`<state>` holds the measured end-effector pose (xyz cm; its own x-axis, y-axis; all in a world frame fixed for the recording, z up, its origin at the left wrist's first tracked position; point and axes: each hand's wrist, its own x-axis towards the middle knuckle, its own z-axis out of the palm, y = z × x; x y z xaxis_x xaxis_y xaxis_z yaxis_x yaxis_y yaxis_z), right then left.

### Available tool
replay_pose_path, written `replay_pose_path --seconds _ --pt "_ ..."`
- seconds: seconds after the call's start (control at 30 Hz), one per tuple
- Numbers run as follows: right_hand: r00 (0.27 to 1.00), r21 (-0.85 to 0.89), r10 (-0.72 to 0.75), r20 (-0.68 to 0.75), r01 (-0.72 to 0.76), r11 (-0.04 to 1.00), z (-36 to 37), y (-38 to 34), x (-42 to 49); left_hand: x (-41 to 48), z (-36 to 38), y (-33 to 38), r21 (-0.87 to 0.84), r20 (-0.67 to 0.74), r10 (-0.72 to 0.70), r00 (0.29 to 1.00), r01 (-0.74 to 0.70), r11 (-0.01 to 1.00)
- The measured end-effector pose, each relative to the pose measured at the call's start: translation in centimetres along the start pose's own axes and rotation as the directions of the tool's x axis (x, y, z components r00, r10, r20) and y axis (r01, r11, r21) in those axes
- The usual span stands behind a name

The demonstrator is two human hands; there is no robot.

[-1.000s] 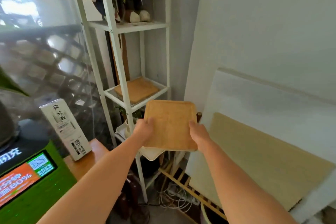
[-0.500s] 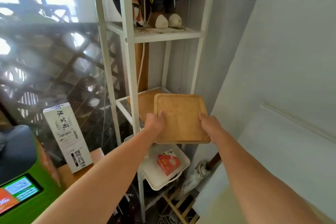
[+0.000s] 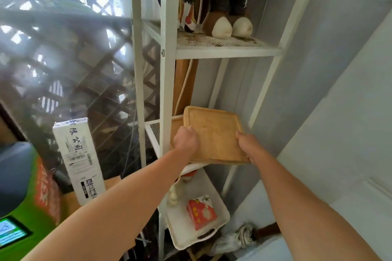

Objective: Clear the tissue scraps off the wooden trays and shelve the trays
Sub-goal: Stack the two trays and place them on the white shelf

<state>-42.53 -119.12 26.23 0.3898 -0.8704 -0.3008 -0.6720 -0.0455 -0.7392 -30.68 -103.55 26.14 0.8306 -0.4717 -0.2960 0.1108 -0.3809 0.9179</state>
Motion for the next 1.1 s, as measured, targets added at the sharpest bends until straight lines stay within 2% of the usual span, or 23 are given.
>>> replay_pose_path --seconds 0.2,0.37,0.53,0.83,1.1 --pt "0.988 -0.044 -0.106 0.115 0.112 0.993 1.7 -2.5 5.5 2.6 0.4 0.1 0.011 -0.181 -0.046 0.982 0.049 0.999" --pt "0.960 0.040 -0.095 0.263 0.088 0.995 3.9 -2.8 8.5 3.6 0.5 -0.5 0.079 -0.303 -0.098 0.948 0.128 0.989" --pt "0.934 0.052 -0.123 0.337 0.112 0.992 5.7 -2.8 9.7 4.2 0.6 -2.0 0.033 -0.401 -0.196 0.895 0.228 0.973" --pt "0.926 0.052 -0.130 0.354 0.119 0.992 6.7 -2.4 10.5 4.8 1.0 -2.4 -0.044 -0.399 -0.282 0.872 0.289 0.956" --pt "0.914 0.103 -0.142 0.381 0.111 0.988 7.1 -1.9 11.3 5.1 1.2 -2.6 -0.030 -0.414 -0.295 0.861 0.311 0.950"
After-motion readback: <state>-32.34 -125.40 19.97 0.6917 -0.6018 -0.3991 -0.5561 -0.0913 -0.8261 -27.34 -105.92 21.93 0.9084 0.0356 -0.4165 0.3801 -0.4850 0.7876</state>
